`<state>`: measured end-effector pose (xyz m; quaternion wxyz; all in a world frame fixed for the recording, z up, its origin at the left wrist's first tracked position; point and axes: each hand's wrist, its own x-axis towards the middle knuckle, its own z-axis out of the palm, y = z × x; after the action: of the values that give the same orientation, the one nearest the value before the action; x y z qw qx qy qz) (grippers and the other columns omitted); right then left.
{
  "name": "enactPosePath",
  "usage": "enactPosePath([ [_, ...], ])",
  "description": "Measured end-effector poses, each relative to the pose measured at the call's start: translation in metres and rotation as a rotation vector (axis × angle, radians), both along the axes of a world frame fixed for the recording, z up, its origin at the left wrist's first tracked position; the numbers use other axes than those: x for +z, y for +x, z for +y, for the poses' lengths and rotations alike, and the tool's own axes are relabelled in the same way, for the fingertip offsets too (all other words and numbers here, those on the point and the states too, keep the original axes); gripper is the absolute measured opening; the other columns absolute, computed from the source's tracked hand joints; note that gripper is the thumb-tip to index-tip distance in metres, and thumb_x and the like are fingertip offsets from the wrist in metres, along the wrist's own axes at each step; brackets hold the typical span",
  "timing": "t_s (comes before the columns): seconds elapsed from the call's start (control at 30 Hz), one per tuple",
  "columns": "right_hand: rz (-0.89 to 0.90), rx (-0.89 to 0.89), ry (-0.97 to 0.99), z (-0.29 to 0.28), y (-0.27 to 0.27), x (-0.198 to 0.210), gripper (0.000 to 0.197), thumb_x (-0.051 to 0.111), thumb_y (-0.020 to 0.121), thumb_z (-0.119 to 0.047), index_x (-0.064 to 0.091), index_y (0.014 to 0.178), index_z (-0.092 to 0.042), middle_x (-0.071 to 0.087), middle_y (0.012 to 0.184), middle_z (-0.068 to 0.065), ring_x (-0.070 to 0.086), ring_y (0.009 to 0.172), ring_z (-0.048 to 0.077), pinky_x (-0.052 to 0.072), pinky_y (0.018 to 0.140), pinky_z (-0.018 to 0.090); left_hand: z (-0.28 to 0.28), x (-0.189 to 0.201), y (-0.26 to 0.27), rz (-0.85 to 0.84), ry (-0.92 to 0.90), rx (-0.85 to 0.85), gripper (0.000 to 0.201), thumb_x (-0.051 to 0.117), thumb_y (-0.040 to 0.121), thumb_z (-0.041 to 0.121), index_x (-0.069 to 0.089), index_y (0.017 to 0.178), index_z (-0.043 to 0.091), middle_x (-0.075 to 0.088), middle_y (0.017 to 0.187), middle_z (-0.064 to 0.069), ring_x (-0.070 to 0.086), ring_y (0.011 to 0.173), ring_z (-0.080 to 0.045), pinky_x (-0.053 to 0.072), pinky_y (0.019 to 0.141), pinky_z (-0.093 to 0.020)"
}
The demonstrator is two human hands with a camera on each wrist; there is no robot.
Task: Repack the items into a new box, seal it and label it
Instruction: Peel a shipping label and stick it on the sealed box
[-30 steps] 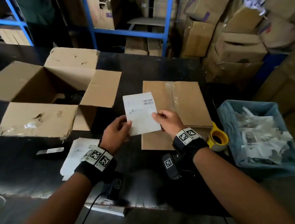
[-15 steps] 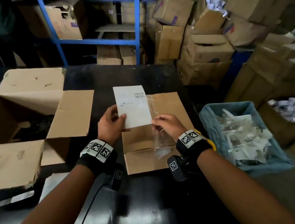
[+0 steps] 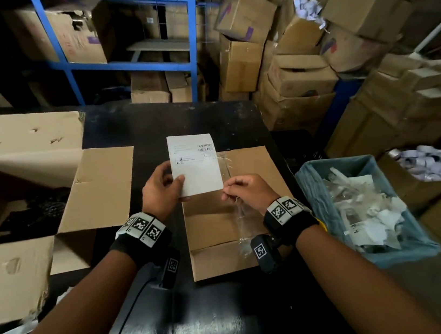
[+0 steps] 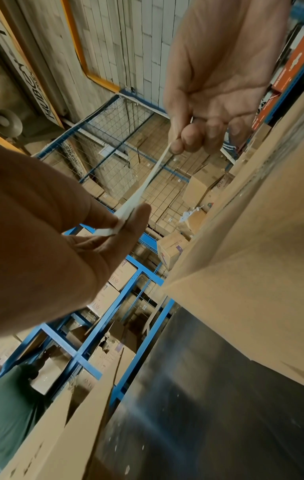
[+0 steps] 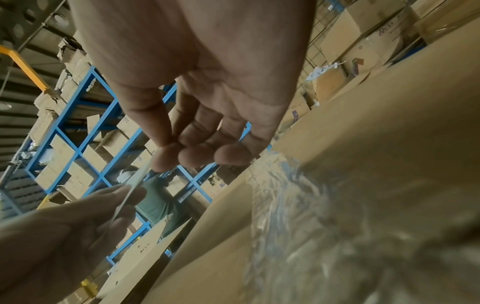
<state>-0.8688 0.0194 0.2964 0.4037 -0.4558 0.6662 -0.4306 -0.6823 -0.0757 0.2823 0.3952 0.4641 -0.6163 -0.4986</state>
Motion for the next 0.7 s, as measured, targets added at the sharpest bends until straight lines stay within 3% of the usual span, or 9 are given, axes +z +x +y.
enactPosePath([
  [0.2,0.014,0.008,-0.004,-0.003,-0.009,-0.002,0.013,0.06,0.091,-0.01,0.069,0.084,-0.016,0.071,0.076,0.0,0.061,0.068,0.011,0.049,0.061,0.019,-0.003,-0.006,-0.009,-0.032,0.013,0.011,0.046,0.062,0.09,0.018,0.046,0.133,0.017,0.06,0.106,0.0,0.064,0.086,-0.01,0.058,0.054,-0.022],
  [0.33,0.016,0.028,-0.002,-0.006,-0.016,-0.001,0.011,0.06,0.091,-0.011,0.069,0.087,-0.016,0.071,0.076,0.0,0.061,0.07,0.012,0.05,0.059,0.02,-0.004,-0.009,-0.012,-0.043,0.023,0.023,0.047,0.063,0.088,0.022,0.047,0.133,0.019,0.063,0.113,-0.005,0.065,0.095,-0.018,0.06,0.071,-0.044],
  [0.4,-0.002,0.034,-0.005,-0.008,-0.018,-0.001,0.011,0.061,0.091,-0.01,0.069,0.086,-0.016,0.07,0.075,0.0,0.06,0.069,0.013,0.048,0.056,0.02,-0.003,-0.01,-0.012,-0.045,0.032,0.029,0.048,0.064,0.088,0.023,0.047,0.133,0.02,0.064,0.112,-0.004,0.066,0.097,-0.019,0.059,0.074,-0.047],
  [0.5,-0.005,0.05,-0.016,-0.007,-0.02,0.001,0.013,0.061,0.091,-0.011,0.07,0.084,-0.017,0.07,0.074,0.0,0.06,0.068,0.013,0.048,0.057,0.018,-0.002,-0.012,-0.014,-0.079,0.028,0.036,0.049,0.063,0.089,0.024,0.046,0.134,0.02,0.063,0.112,-0.001,0.065,0.095,-0.016,0.06,0.072,-0.042],
  [0.63,-0.015,0.067,-0.025,-0.005,-0.021,0.003,0.014,0.06,0.091,-0.009,0.069,0.083,-0.017,0.07,0.074,0.0,0.06,0.07,0.014,0.049,0.06,0.02,0.001,-0.014,-0.017,-0.088,0.029,0.04,0.046,0.06,0.091,0.02,0.045,0.134,0.017,0.059,0.108,0.002,0.062,0.083,-0.006,0.056,0.051,-0.019],
  [0.7,-0.029,0.076,-0.025,-0.005,-0.021,0.003,0.014,0.06,0.09,-0.008,0.069,0.083,-0.016,0.07,0.074,0.001,0.059,0.07,0.016,0.049,0.059,0.02,0.001,-0.014,-0.017,-0.085,0.04,0.046,0.046,0.06,0.091,0.02,0.045,0.134,0.018,0.06,0.108,0.002,0.065,0.09,-0.012,0.058,0.054,-0.022],
])
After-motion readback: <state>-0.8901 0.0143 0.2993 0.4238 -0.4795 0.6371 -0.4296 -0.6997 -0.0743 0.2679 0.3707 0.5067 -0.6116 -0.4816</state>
